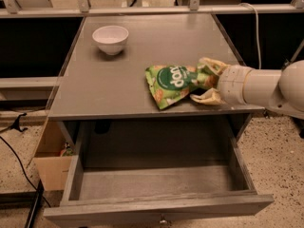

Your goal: Pick green rice chip bag from top drawer and place on counter

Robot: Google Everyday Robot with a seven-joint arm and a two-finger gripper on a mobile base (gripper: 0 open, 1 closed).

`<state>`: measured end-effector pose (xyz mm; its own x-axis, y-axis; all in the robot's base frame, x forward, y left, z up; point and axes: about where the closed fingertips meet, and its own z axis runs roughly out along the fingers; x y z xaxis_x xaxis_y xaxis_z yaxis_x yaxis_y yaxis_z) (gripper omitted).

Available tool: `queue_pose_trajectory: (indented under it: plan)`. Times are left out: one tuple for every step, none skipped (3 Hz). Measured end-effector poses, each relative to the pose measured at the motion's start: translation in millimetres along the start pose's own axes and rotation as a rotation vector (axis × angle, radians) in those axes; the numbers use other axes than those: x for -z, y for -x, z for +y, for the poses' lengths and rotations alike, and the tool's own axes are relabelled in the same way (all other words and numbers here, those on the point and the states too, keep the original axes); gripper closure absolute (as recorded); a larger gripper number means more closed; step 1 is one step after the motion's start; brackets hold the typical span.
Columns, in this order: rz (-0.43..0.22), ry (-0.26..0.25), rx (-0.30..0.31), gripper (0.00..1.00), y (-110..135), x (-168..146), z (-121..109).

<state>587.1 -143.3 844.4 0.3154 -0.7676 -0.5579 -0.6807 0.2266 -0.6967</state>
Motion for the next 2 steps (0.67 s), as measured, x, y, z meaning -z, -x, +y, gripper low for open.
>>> queue_pose_trajectory:
  plan:
    - [0.000,0.000,0.000,0.00,0.0,0.0,0.0]
    - [0.000,0.000,0.000,0.00,0.0,0.0,0.0]
